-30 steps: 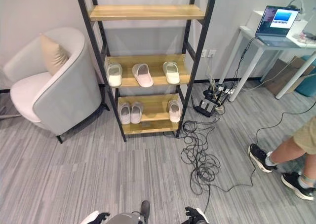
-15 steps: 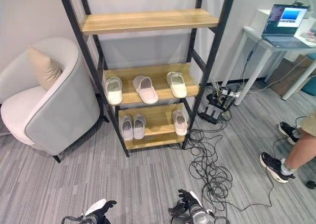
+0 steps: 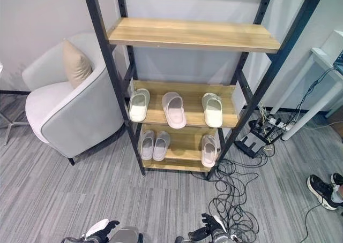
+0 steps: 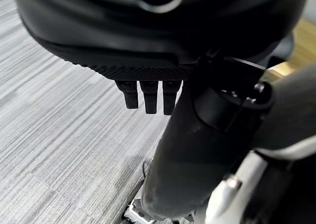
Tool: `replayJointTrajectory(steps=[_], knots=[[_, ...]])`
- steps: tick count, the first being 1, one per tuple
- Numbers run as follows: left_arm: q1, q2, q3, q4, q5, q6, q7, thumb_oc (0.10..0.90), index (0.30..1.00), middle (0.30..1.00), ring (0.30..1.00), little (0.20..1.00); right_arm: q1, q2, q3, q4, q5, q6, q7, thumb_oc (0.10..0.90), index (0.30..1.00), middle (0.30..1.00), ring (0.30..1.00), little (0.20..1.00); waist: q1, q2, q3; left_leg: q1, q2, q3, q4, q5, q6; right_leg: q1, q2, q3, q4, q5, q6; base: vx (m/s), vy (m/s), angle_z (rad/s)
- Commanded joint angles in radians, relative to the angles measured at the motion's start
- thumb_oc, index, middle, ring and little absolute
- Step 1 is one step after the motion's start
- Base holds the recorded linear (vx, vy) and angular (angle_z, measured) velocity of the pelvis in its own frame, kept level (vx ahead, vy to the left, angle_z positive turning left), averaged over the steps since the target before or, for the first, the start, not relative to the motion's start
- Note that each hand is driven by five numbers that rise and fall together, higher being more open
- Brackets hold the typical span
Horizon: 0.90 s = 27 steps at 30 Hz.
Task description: Arrange the slippers neatly on the shoe rack.
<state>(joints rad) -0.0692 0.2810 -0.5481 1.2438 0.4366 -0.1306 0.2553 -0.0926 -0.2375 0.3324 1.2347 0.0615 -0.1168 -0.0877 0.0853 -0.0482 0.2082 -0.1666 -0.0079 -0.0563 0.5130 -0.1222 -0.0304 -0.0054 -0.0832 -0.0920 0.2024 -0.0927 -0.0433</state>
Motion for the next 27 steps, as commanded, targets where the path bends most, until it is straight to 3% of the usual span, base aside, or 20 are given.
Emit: replayJointTrajectory(steps=[1,3,6,7,14,15,17,19,21,23,27], knots=[[-0.011,-0.047,-0.001,-0.115,-0.008,-0.042,0.016,0.8,0.9,0.9,0.9,0.9,-0.009,-0.045,-0.003,-0.03,0.03,-0.032,-0.006,0.8,0.9,0.9,0.9,0.9,0.018,0.065,-0.009,0.001,-0.031,0.045,-0.205,0.128,0.023,0.028,0.033,0.01,-0.028,0.024,0.114,0.17,-0.094,0.32],[-0.004,-0.051,0.006,-0.085,-0.005,-0.039,0.011,0.8,0.9,0.9,0.9,0.9,-0.004,-0.039,-0.003,-0.012,0.021,-0.032,-0.004,0.8,0.9,0.9,0.9,0.9,0.026,0.071,-0.017,0.039,-0.081,-0.048,-0.245,0.132,0.019,0.036,0.044,0.01,-0.028,0.026,0.11,0.17,-0.107,-0.11],[0.005,-0.057,0.019,-0.058,-0.009,-0.036,0.007,0.8,0.9,0.9,0.9,0.9,0.006,-0.036,-0.019,0.004,0.024,-0.03,-0.001,0.8,0.9,0.9,0.9,0.9,0.013,0.074,-0.034,0.079,-0.082,-0.042,-0.303,0.118,0.024,0.056,0.041,-0.002,-0.046,0.022,0.112,0.12,-0.048,-0.1],[0.048,-0.083,0.291,0.103,-0.402,-0.004,-0.181,0.8,0.9,0.9,0.9,0.9,0.151,0.026,-0.157,0.089,0.225,0.015,0.083,0.8,0.9,0.9,0.9,0.9,-0.057,-0.003,-0.026,0.027,0.061,0.148,-0.303,0.13,-0.041,0.106,0.046,-0.012,-0.2,0.035,0.095,0.08,-0.016,0.0],[0.037,-0.092,0.217,0.022,-0.373,-0.021,-0.158,0.8,0.9,0.9,0.9,0.9,0.16,0.009,-0.16,0.086,0.226,0.009,0.056,0.8,0.9,0.9,0.9,0.9,-0.078,0.023,-0.017,0.05,0.076,0.125,-0.334,0.169,-0.054,0.133,0.059,-0.009,-0.231,0.042,0.08,-0.06,-0.075,-0.11],[0.026,-0.084,0.162,-0.081,-0.373,-0.043,-0.163,0.8,0.9,0.9,0.9,0.9,0.163,-0.004,-0.188,0.042,0.293,-0.004,0.05,0.8,0.9,0.9,0.9,0.9,-0.086,0.027,-0.004,0.02,0.044,0.111,-0.29,0.163,-0.053,0.13,0.048,-0.009,-0.233,0.05,0.081,-0.06,-0.053,0.05],[0.014,-0.062,0.089,-0.218,-0.343,-0.061,-0.166,0.8,0.9,0.9,0.9,0.9,0.16,-0.019,-0.189,0.002,0.302,-0.011,0.037,0.8,0.9,0.9,0.9,0.9,-0.086,0.045,0.003,-0.005,-0.018,0.098,-0.312,0.166,-0.037,0.123,0.056,-0.002,-0.231,0.054,0.083,-0.02,-0.055,0.06],[0.023,-0.031,0.038,-0.355,-0.308,-0.076,-0.19,0.8,0.9,0.9,0.9,0.9,0.165,-0.036,-0.178,-0.029,0.267,-0.017,0.022,0.8,0.9,0.9,0.9,0.9,-0.084,0.068,-0.003,-0.016,-0.047,0.152,-0.391,0.194,-0.012,0.131,0.081,0.004,-0.238,0.054,0.085,0.09,-0.042,0.06],[0.05,0.006,0.015,-0.471,-0.276,-0.088,-0.207,0.8,0.9,0.9,0.9,0.9,0.153,-0.051,-0.159,-0.044,0.215,-0.022,0.006,0.8,0.9,0.9,0.9,0.9,-0.052,0.083,-0.008,-0.048,-0.081,0.167,-0.432,0.235,-0.006,0.142,0.112,0.032,-0.235,0.047,0.086,0.18,-0.071,-0.05],[0.063,0.039,-0.001,-0.553,-0.248,-0.099,-0.226,0.8,0.9,0.9,0.9,0.9,0.114,-0.058,-0.137,-0.057,0.185,-0.025,0.004,0.8,0.9,0.9,0.9,0.9,-0.007,0.085,-0.018,-0.049,-0.104,0.134,-0.452,0.241,-0.002,0.162,0.14,0.08,-0.226,0.027,0.085,0.19,-0.061,-0.39],[0.031,0.058,-0.032,-0.639,-0.199,-0.113,-0.23,0.8,0.9,0.9,0.9,0.9,0.083,-0.051,-0.118,-0.036,0.148,-0.023,-0.002,0.8,0.9,0.9,0.9,0.9,0.004,0.064,-0.043,-0.003,-0.114,0.148,-0.464,0.226,0.036,0.188,0.139,0.086,-0.177,-0.001,0.09,0.3,-0.015,-0.8]])
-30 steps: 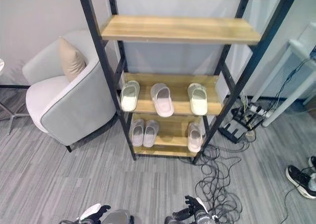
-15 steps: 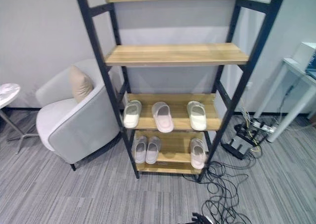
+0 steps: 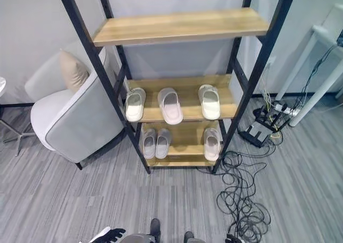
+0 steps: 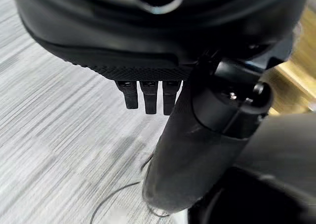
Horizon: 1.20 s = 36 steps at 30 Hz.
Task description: Arrange the slippers neatly on the shoe rack.
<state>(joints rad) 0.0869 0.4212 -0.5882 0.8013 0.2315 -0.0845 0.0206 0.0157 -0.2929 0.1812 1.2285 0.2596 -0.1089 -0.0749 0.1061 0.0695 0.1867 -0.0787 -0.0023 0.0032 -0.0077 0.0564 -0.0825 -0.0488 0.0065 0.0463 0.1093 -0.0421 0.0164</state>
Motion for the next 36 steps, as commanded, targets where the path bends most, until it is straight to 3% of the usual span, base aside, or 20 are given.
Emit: replayJointTrajectory(steps=[1,2,3,4,5,6,7,8,9,10,13,14,17,18,20,23,25,29,30,36], knots=[[-0.137,-0.08,-0.004,-0.198,0.018,-0.161,0.007,0.8,0.9,0.9,0.9,0.9,-0.033,0.012,0.036,-0.028,-0.052,-0.031,-0.014,0.8,0.9,0.9,0.9,0.9,-0.018,-0.057,-0.028,-0.081,-0.119,0.099,0.055,0.035,0.096,0.227,0.05,-0.057,-0.051,-0.057,0.039,0.23,-0.021,0.0],[-0.154,-0.077,-0.023,-0.209,0.037,-0.172,0.01,0.8,0.9,0.9,0.9,0.9,-0.038,0.027,0.042,-0.031,-0.061,-0.035,-0.016,0.8,0.9,0.9,0.9,0.9,-0.021,-0.061,-0.031,-0.06,-0.115,0.112,0.059,0.013,0.105,0.206,0.045,-0.078,0.026,-0.049,0.067,0.15,-0.002,0.03],[-0.155,-0.076,-0.023,-0.208,0.038,-0.172,0.011,0.8,0.9,0.9,0.9,0.9,-0.038,0.028,0.041,-0.031,-0.061,-0.035,-0.016,0.8,0.9,0.9,0.9,0.9,-0.02,-0.063,-0.03,-0.061,-0.115,0.113,0.061,0.012,0.106,0.202,0.043,-0.078,0.037,-0.055,0.068,0.14,-0.022,-0.12],[-0.201,-0.06,-0.075,-0.234,0.085,-0.184,0.024,0.8,0.9,0.9,0.9,0.9,-0.075,0.036,0.067,-0.037,-0.081,-0.035,-0.019,0.8,0.9,0.9,0.9,0.9,-0.039,-0.056,-0.02,-0.032,-0.103,0.122,0.07,-0.008,0.12,0.112,0.021,-0.109,0.216,0.038,0.159,0.06,-0.019,-0.11],[-0.201,-0.06,-0.075,-0.234,0.085,-0.184,0.024,0.8,0.9,0.9,0.9,0.9,-0.075,0.036,0.067,-0.037,-0.081,-0.035,-0.019,0.8,0.9,0.9,0.9,0.9,-0.039,-0.056,-0.02,-0.032,-0.103,0.122,0.07,-0.008,0.12,0.112,0.021,-0.109,0.216,0.038,0.159,0.21,-0.033,-0.08],[-0.237,-0.039,-0.112,-0.284,0.114,-0.194,0.026,0.8,0.9,0.9,0.9,0.9,-0.099,0.04,0.086,-0.062,-0.121,-0.036,-0.029,0.8,0.9,0.9,0.9,0.9,-0.052,-0.033,-0.006,0.027,-0.073,0.127,0.076,-0.057,0.129,0.039,-0.073,-0.184,0.336,0.065,0.192,0.14,-0.014,-0.01],[-0.238,-0.038,-0.111,-0.285,0.113,-0.193,0.025,0.8,0.9,0.9,0.9,0.9,-0.1,0.04,0.086,-0.063,-0.121,-0.036,-0.029,0.8,0.9,0.9,0.9,0.9,-0.053,-0.033,-0.006,0.025,-0.073,0.126,0.076,-0.054,0.129,0.036,-0.073,-0.185,0.34,0.065,0.191,0.2,-0.008,-0.06],[-0.246,-0.04,-0.119,-0.284,0.108,-0.196,0.025,0.8,0.9,0.9,0.9,0.9,-0.102,0.04,0.088,-0.066,-0.134,-0.036,-0.033,0.8,0.9,0.9,0.9,0.9,-0.062,-0.01,-0.007,0.046,-0.051,0.128,0.071,-0.058,0.124,0.01,-0.111,-0.225,0.339,0.039,0.164,0.17,-0.091,-0.06],[-0.266,-0.048,-0.139,-0.275,0.107,-0.201,0.03,0.8,0.9,0.9,0.9,0.9,-0.106,0.038,0.1,-0.069,-0.155,-0.037,-0.041,0.8,0.9,0.9,0.9,0.9,-0.093,0.006,0.0,0.08,-0.037,0.078,0.06,-0.065,0.11,-0.01,-0.135,-0.215,0.301,-0.019,0.113,0.25,-0.175,-0.01],[-0.273,-0.049,-0.147,-0.277,0.108,-0.205,0.03,0.8,0.9,0.9,0.9,0.9,-0.103,0.039,0.105,-0.07,-0.161,-0.041,-0.041,0.8,0.9,0.9,0.9,0.9,-0.099,0.006,-0.002,0.086,-0.031,0.066,0.061,-0.072,0.101,-0.012,-0.152,-0.191,0.256,-0.021,0.104,0.25,-0.258,0.17],[-0.291,-0.059,-0.176,-0.267,0.12,-0.218,0.038,0.8,0.9,0.9,0.9,0.9,-0.1,0.049,0.124,-0.07,-0.177,-0.044,-0.037,0.8,0.9,0.9,0.9,0.9,-0.112,0.008,-0.011,0.091,0.001,0.034,0.065,-0.092,0.072,0.002,-0.235,-0.169,0.153,0.04,0.111,0.14,-0.302,0.29],[-0.297,-0.059,-0.183,-0.267,0.123,-0.219,0.037,0.8,0.9,0.9,0.9,0.9,-0.097,0.05,0.135,-0.076,-0.19,-0.043,-0.034,0.8,0.9,0.9,0.9,0.9,-0.118,0.004,-0.016,0.09,0.008,0.012,0.064,-0.092,0.062,-0.009,-0.257,-0.124,0.106,0.075,0.117,0.13,-0.37,0.34],[-0.3,-0.068,-0.18,-0.242,0.116,-0.22,0.055,0.8,0.9,0.9,0.9,0.9,-0.101,0.045,0.174,-0.094,-0.253,-0.041,-0.035,0.8,0.9,0.9,0.9,0.9,-0.122,-0.013,-0.022,0.113,0.052,-0.013,0.063,-0.109,0.017,-0.002,-0.318,-0.1,-0.021,0.163,0.158,0.15,-0.441,0.29],[-0.295,-0.074,-0.181,-0.225,0.119,-0.219,0.061,0.8,0.9,0.9,0.9,0.9,-0.104,0.043,0.187,-0.093,-0.274,-0.039,-0.032,0.8,0.9,0.9,0.9,0.9,-0.119,-0.02,-0.024,0.124,0.07,-0.011,0.06,-0.108,0.006,-0.008,-0.322,-0.12,-0.024,0.174,0.172,0.15,-0.457,0.27],[-0.275,-0.081,-0.172,-0.207,0.121,-0.216,0.066,0.8,0.9,0.9,0.9,0.9,-0.098,0.046,0.222,-0.098,-0.313,-0.046,-0.026,0.8,0.9,0.9,0.9,0.9,-0.113,-0.028,-0.032,0.13,0.112,-0.013,0.042,-0.091,-0.014,0.013,-0.287,-0.142,-0.039,0.116,0.174,0.11,-0.477,0.17],[-0.28,-0.1,-0.192,-0.202,0.127,-0.216,0.07,0.8,0.9,0.9,0.9,0.9,-0.112,0.018,0.268,-0.102,-0.35,-0.061,-0.037,0.8,0.9,0.9,0.9,0.9,-0.113,-0.02,-0.017,0.078,0.172,-0.053,0.079,-0.006,-0.046,0.013,-0.229,-0.126,-0.04,0.077,0.138,0.01,-0.414,0.05],[-0.277,-0.106,-0.194,-0.229,0.106,-0.221,0.072,0.8,0.9,0.9,0.9,0.9,-0.116,0.008,0.278,-0.116,-0.339,-0.07,-0.047,0.8,0.9,0.9,0.9,0.9,-0.111,-0.021,0.006,0.045,0.186,-0.041,0.126,0.032,-0.045,0.026,-0.2,-0.15,-0.041,0.05,0.116,0.01,-0.407,0.23],[-0.281,-0.111,-0.196,-0.259,0.09,-0.207,0.087,0.8,0.9,0.9,0.9,0.9,-0.138,-0.009,0.279,-0.135,-0.319,-0.067,-0.051,0.8,0.9,0.9,0.9,0.9,-0.113,-0.014,0.053,-0.031,0.093,-0.005,0.136,-0.002,-0.015,0.026,-0.173,-0.194,-0.038,0.032,0.092,0.01,-0.298,0.54],[-0.276,-0.107,-0.193,-0.266,0.097,-0.206,0.087,0.8,0.9,0.9,0.9,0.9,-0.132,-0.009,0.277,-0.148,-0.313,-0.07,-0.051,0.8,0.9,0.9,0.9,0.9,-0.118,-0.013,0.052,-0.037,0.089,0.038,0.128,-0.006,-0.007,0.025,-0.161,-0.208,-0.043,0.027,0.087,0.04,-0.299,0.28],[-0.256,-0.09,-0.169,-0.26,0.112,-0.197,0.107,0.8,0.9,0.9,0.9,0.9,-0.135,-0.012,0.286,-0.196,-0.3,-0.08,-0.047,0.8,0.9,0.9,0.9,0.9,-0.099,-0.006,0.052,-0.053,0.055,0.023,0.09,0.005,0.003,0.01,-0.123,-0.211,-0.039,0.006,0.07,0.09,-0.101,0.07]])
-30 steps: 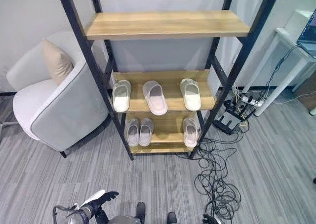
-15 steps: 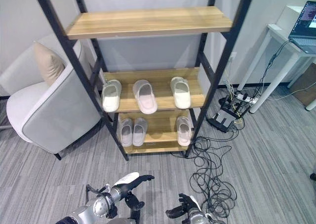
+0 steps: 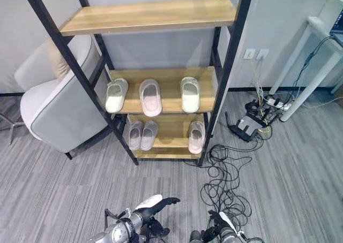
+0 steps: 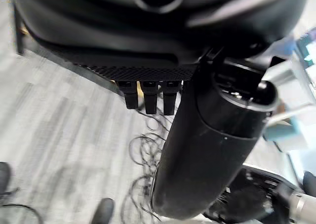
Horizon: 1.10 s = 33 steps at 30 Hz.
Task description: Arrange the slippers neatly on the shoe rack.
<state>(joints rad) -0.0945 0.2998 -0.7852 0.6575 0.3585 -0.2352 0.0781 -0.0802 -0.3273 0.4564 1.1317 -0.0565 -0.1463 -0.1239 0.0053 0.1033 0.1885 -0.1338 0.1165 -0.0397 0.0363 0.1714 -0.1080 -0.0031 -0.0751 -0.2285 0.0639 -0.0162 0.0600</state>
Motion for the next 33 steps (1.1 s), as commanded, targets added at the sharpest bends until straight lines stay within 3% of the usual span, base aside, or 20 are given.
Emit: replayJointTrajectory(steps=[1,3,5,7,11,14,16,17,19,20,21,24,27,30,31,32,33], knots=[[-0.074,0.03,0.028,-0.101,-0.014,-0.041,0.058,0.8,0.9,0.9,0.9,0.9,-0.042,0.026,0.015,-0.113,0.023,-0.045,0.002,0.8,0.9,0.9,0.9,0.9,0.006,-0.031,0.06,-0.003,-0.069,0.058,0.031,-0.102,0.031,-0.041,-0.036,0.058,0.014,-0.031,0.023,0.11,-0.007,0.13],[-0.08,0.026,0.027,-0.087,-0.011,-0.037,0.071,0.8,0.9,0.9,0.9,0.9,-0.049,0.03,0.021,-0.125,0.034,-0.047,0.005,0.8,0.9,0.9,0.9,0.9,0.005,-0.021,0.064,0.003,-0.07,0.052,-0.013,-0.089,0.037,-0.05,-0.034,0.049,0.027,-0.046,0.021,0.2,0.034,0.29],[-0.091,0.028,0.013,-0.097,-0.004,-0.039,0.069,0.8,0.9,0.9,0.9,0.9,-0.053,0.034,0.012,-0.114,0.046,-0.043,-0.004,0.8,0.9,0.9,0.9,0.9,0.009,0.005,0.06,-0.007,-0.095,0.036,-0.114,-0.033,0.043,-0.045,-0.031,0.026,0.031,-0.07,0.024,0.24,0.083,0.63],[-0.095,0.029,0.012,-0.108,-0.007,-0.039,0.06,0.8,0.9,0.9,0.9,0.9,-0.06,0.037,0.0,-0.103,0.068,-0.044,-0.005,0.8,0.9,0.9,0.9,0.9,0.018,0.003,0.058,-0.065,-0.123,0.032,-0.102,-0.013,0.038,-0.025,-0.035,0.026,0.033,-0.081,0.032,0.33,0.1,0.51],[-0.09,0.049,0.009,-0.131,0.004,-0.043,0.037,0.8,0.9,0.9,0.9,0.9,-0.063,0.061,0.003,-0.083,0.063,-0.042,0.007,0.8,0.9,0.9,0.9,0.9,0.039,-0.024,0.048,-0.062,-0.137,0.039,-0.031,-0.088,0.069,-0.007,-0.06,0.05,0.081,-0.092,0.058,0.34,0.136,0.01],[-0.084,0.061,0.009,-0.137,0.007,-0.047,0.03,0.8,0.9,0.9,0.9,0.9,-0.068,0.076,0.001,-0.103,0.069,-0.041,0.017,0.8,0.9,0.9,0.9,0.9,0.047,-0.049,0.056,-0.03,-0.163,0.068,0.034,-0.167,0.119,-0.022,-0.13,0.069,0.232,0.006,0.102,0.31,0.222,-0.33],[-0.078,0.067,0.01,-0.134,0.013,-0.047,0.031,0.8,0.9,0.9,0.9,0.9,-0.071,0.081,0.006,-0.117,0.077,-0.042,0.023,0.8,0.9,0.9,0.9,0.9,0.038,-0.047,0.06,0.005,-0.169,0.067,0.05,-0.202,0.141,-0.08,-0.112,0.134,0.343,0.05,0.094,0.36,0.262,-0.53],[-0.088,0.072,-0.001,-0.122,0.023,-0.043,0.037,0.8,0.9,0.9,0.9,0.9,-0.081,0.087,0.028,-0.144,0.078,-0.045,0.034,0.8,0.9,0.9,0.9,0.9,0.02,-0.044,0.07,0.047,-0.169,0.047,0.054,-0.224,0.152,-0.162,-0.055,0.149,0.355,0.017,0.076,0.4,0.213,-0.8],[-0.089,0.079,0.0,-0.123,0.028,-0.042,0.038,0.8,0.9,0.9,0.9,0.9,-0.08,0.086,0.042,-0.158,0.07,-0.044,0.039,0.8,0.9,0.9,0.9,0.9,0.021,-0.049,0.072,0.068,-0.168,0.049,0.059,-0.24,0.15,-0.171,-0.058,0.114,0.325,-0.003,0.065,0.3,0.063,-0.74],[-0.089,0.088,0.0,-0.124,0.043,-0.044,0.035,0.8,0.9,0.9,0.9,0.9,-0.079,0.089,0.067,-0.168,0.051,-0.046,0.052,0.8,0.9,0.9,0.9,0.9,0.033,-0.053,0.066,0.098,-0.161,0.044,0.072,-0.269,0.142,-0.166,-0.1,0.026,0.259,-0.01,0.063,0.19,-0.021,-0.11],[-0.089,0.088,0.0,-0.124,0.043,-0.044,0.035,0.8,0.9,0.9,0.9,0.9,-0.079,0.089,0.067,-0.168,0.051,-0.046,0.052,0.8,0.9,0.9,0.9,0.9,0.03,-0.053,0.067,0.099,-0.16,0.042,0.073,-0.269,0.142,-0.163,-0.099,0.024,0.257,-0.01,0.063,0.34,-0.096,0.31],[-0.099,0.076,-0.009,-0.101,0.057,-0.054,0.046,0.8,0.9,0.9,0.9,0.9,-0.078,0.094,0.092,-0.165,0.032,-0.044,0.059,0.8,0.9,0.9,0.9,0.9,0.025,-0.063,0.058,0.114,-0.148,0.006,0.094,-0.289,0.119,-0.154,-0.107,0.089,0.171,0.017,0.081,0.21,-0.122,0.43],[-0.101,0.063,-0.014,-0.083,0.058,-0.054,0.068,0.8,0.9,0.9,0.9,0.9,-0.098,0.101,0.091,-0.155,0.034,-0.041,0.053,0.8,0.9,0.9,0.9,0.9,0.045,-0.064,0.055,0.11,-0.127,0.032,0.097,-0.293,0.103,-0.129,-0.153,0.05,0.117,0.061,0.094,0.11,-0.161,0.38],[-0.102,0.063,-0.016,-0.078,0.058,-0.048,0.069,0.8,0.9,0.9,0.9,0.9,-0.111,0.098,0.095,-0.147,0.02,-0.037,0.049,0.8,0.9,0.9,0.9,0.9,0.053,-0.059,0.059,0.111,-0.097,0.03,0.102,-0.293,0.084,-0.154,-0.175,0.058,0.122,0.082,0.103,0.05,-0.188,-0.33],[-0.101,0.061,-0.017,-0.072,0.059,-0.048,0.067,0.8,0.9,0.9,0.9,0.9,-0.105,0.096,0.098,-0.153,0.015,-0.038,0.051,0.8,0.9,0.9,0.9,0.9,0.049,-0.062,0.062,0.107,-0.086,0.007,0.119,-0.291,0.076,-0.148,-0.15,0.103,0.133,0.053,0.108,0.16,-0.407,-0.25],[-0.091,0.057,-0.016,-0.059,0.062,-0.047,0.068,0.8,0.9,0.9,0.9,0.9,-0.093,0.094,0.107,-0.144,-0.001,-0.04,0.051,0.8,0.9,0.9,0.9,0.9,0.051,-0.07,0.056,0.118,-0.059,-0.002,0.126,-0.277,0.061,-0.143,-0.123,0.114,0.143,0.011,0.092,0.12,-0.319,-0.07],[-0.091,0.057,-0.016,-0.059,0.062,-0.047,0.068,0.8,0.9,0.9,0.9,0.9,-0.093,0.093,0.107,-0.144,-0.001,-0.04,0.051,0.8,0.9,0.9,0.9,0.9,0.05,-0.07,0.056,0.118,-0.059,-0.002,0.126,-0.277,0.06,-0.142,-0.122,0.114,0.144,0.011,0.092,0.16,-0.468,0.31]])
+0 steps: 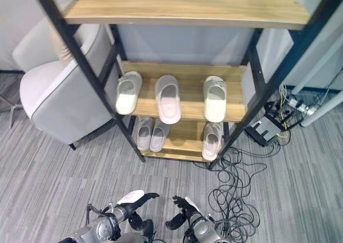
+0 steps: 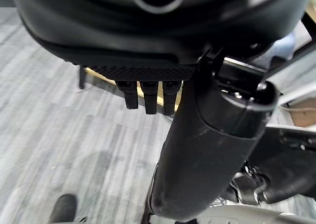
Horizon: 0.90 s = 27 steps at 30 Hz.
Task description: Arrange the slippers neatly on the shoe rack.
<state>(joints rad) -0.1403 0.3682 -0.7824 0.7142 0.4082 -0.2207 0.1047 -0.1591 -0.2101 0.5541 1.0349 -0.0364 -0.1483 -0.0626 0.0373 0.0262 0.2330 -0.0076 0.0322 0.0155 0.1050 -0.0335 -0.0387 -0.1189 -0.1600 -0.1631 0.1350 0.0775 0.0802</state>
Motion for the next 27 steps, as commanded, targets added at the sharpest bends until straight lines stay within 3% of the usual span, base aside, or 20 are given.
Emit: replayJointTrajectory(steps=[1,4,6,7,8,9,10,12,15,16,21,27], knots=[[-0.035,-0.017,-0.024,-0.099,0.028,-0.058,0.047,0.8,0.9,0.9,0.9,0.9,-0.005,-0.035,0.013,-0.046,-0.031,-0.043,-0.017,0.8,0.9,0.9,0.9,0.9,0.022,0.001,0.004,-0.009,0.058,-0.068,0.075,-0.023,-0.031,-0.006,-0.001,0.026,0.064,-0.113,0.05,0.09,-0.392,0.38],[-0.027,-0.025,-0.033,-0.113,0.035,-0.058,0.048,0.8,0.9,0.9,0.9,0.9,0.007,-0.056,-0.005,-0.043,-0.033,-0.045,-0.06,0.8,0.9,0.9,0.9,0.9,-0.004,-0.011,0.007,-0.063,0.148,0.028,0.161,0.081,-0.049,0.049,0.025,-0.038,0.027,-0.131,0.015,0.05,-0.419,0.42],[-0.035,-0.027,-0.037,-0.117,0.035,-0.06,0.057,0.8,0.9,0.9,0.9,0.9,-0.002,-0.059,-0.011,-0.038,-0.034,-0.044,-0.074,0.8,0.9,0.9,0.9,0.9,-0.008,-0.013,0.011,-0.074,0.156,0.048,0.184,0.076,-0.051,0.059,0.032,-0.05,0.017,-0.132,0.008,0.0,-0.237,0.61],[-0.038,-0.025,-0.043,-0.132,0.04,-0.057,0.071,0.8,0.9,0.9,0.9,0.9,-0.01,-0.061,-0.042,-0.007,-0.017,-0.038,-0.093,0.8,0.9,0.9,0.9,0.9,-0.004,-0.007,0.011,-0.068,0.142,0.068,0.191,0.06,-0.053,0.072,0.044,-0.061,0.01,-0.144,0.004,0.06,-0.268,0.25],[-0.038,-0.025,-0.047,-0.142,0.042,-0.058,0.077,0.8,0.9,0.9,0.9,0.9,-0.012,-0.063,-0.054,0.003,-0.01,-0.036,-0.103,0.8,0.9,0.9,0.9,0.9,0.004,-0.002,0.01,-0.068,0.098,0.046,0.157,0.021,-0.048,0.076,0.053,-0.058,0.01,-0.152,0.01,0.05,-0.183,0.04],[-0.039,-0.025,-0.048,-0.143,0.042,-0.058,0.077,0.8,0.9,0.9,0.9,0.9,-0.013,-0.063,-0.055,0.003,-0.01,-0.036,-0.103,0.8,0.9,0.9,0.9,0.9,0.005,-0.004,0.009,-0.069,0.095,0.047,0.152,0.028,-0.045,0.074,0.05,-0.058,0.008,-0.147,0.011,0.07,-0.076,-0.09],[-0.045,-0.015,-0.046,-0.178,0.055,-0.059,0.087,0.8,0.9,0.9,0.9,0.9,-0.013,-0.07,-0.081,0.012,0.004,-0.037,-0.116,0.8,0.9,0.9,0.9,0.9,0.015,0.009,0.001,-0.088,0.018,0.01,0.062,0.009,-0.032,0.077,0.065,-0.055,0.002,-0.145,0.015,0.07,-0.112,-0.05],[-0.069,0.022,-0.035,-0.282,0.069,-0.08,0.105,0.8,0.9,0.9,0.9,0.9,-0.008,-0.075,-0.127,0.029,0.032,-0.039,-0.14,0.8,0.9,0.9,0.9,0.9,0.028,0.01,-0.014,-0.121,-0.025,0.004,-0.008,0.052,-0.026,0.105,0.078,-0.054,-0.03,-0.135,0.016,0.08,-0.142,0.09],[-0.087,0.056,-0.04,-0.362,0.075,-0.093,0.107,0.8,0.9,0.9,0.9,0.9,-0.018,-0.074,-0.143,0.049,0.043,-0.042,-0.143,0.8,0.9,0.9,0.9,0.9,0.035,0.011,-0.017,-0.118,-0.04,-0.037,-0.016,0.054,-0.024,0.115,0.085,-0.039,-0.053,-0.132,0.014,0.04,-0.024,-0.17],[-0.092,0.078,-0.026,-0.454,0.06,-0.119,0.113,0.8,0.9,0.9,0.9,0.9,-0.021,-0.081,-0.157,0.062,0.049,-0.045,-0.146,0.8,0.9,0.9,0.9,0.9,0.036,0.024,-0.028,-0.101,-0.051,-0.054,-0.048,0.058,-0.014,0.118,0.094,-0.03,-0.071,-0.13,0.01,0.05,0.005,-0.3],[-0.108,0.12,0.003,-0.605,0.073,-0.136,0.162,0.8,0.9,0.9,0.9,0.9,-0.024,-0.075,-0.16,0.06,0.057,-0.05,-0.147,0.8,0.9,0.9,0.9,0.9,0.032,0.038,-0.029,-0.071,-0.055,-0.065,-0.099,0.076,-0.009,0.127,0.096,-0.026,-0.094,-0.129,0.005,0.02,0.022,-0.15],[-0.158,0.181,0.155,-0.905,0.067,-0.135,0.278,0.8,0.9,0.9,0.9,0.9,-0.014,-0.052,-0.145,0.052,0.06,-0.052,-0.155,0.8,0.9,0.9,0.9,0.9,0.037,0.043,0.007,-0.088,-0.049,-0.06,-0.139,0.092,-0.001,0.096,0.096,-0.039,-0.124,-0.106,0.01,-0.05,0.024,0.01]])
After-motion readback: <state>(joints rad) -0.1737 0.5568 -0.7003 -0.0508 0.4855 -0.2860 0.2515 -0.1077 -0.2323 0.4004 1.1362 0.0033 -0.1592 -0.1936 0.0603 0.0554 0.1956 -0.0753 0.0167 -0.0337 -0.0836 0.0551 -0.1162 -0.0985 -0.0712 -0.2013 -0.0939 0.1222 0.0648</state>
